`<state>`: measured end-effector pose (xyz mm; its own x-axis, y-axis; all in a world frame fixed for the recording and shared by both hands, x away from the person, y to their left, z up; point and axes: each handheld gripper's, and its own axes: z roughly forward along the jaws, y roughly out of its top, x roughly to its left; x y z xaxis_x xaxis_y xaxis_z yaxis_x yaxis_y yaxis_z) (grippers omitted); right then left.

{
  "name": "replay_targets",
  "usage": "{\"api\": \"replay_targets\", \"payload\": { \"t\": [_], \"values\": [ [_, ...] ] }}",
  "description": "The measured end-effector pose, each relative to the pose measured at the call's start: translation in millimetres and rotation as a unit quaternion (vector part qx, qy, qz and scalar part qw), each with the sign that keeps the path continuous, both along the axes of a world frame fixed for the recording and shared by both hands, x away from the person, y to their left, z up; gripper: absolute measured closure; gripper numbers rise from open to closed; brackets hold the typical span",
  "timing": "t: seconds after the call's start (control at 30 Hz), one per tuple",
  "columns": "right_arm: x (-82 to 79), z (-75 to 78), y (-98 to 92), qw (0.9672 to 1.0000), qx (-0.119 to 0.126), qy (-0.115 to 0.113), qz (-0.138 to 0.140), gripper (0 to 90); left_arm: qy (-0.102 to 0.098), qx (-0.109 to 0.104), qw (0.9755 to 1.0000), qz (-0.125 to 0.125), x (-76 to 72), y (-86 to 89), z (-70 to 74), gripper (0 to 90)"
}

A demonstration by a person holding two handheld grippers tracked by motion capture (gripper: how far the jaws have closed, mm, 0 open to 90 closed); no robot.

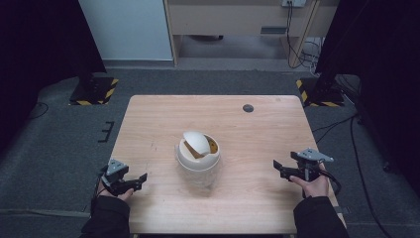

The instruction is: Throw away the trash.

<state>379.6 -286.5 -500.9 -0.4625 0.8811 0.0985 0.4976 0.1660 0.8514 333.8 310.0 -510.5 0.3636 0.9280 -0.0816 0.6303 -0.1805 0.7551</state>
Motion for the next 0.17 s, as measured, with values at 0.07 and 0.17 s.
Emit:
{"api": "replay_targets", "payload": {
  "t": [0.07,0.17],
  "values": [
    [0.7,-3.1,-1.4,1.0000,-0.006,0.007,0.000,15.3,0.003,0.006,1.0000,-0.001,1.2,0.2,-1.4,15.3],
    [2.5,-10.3,-4.1,0.9992,-0.024,0.030,0.001,14.7,0.022,0.019,0.9996,-0.004,3.8,0.3,-6.3,13.1]
  ]
}}
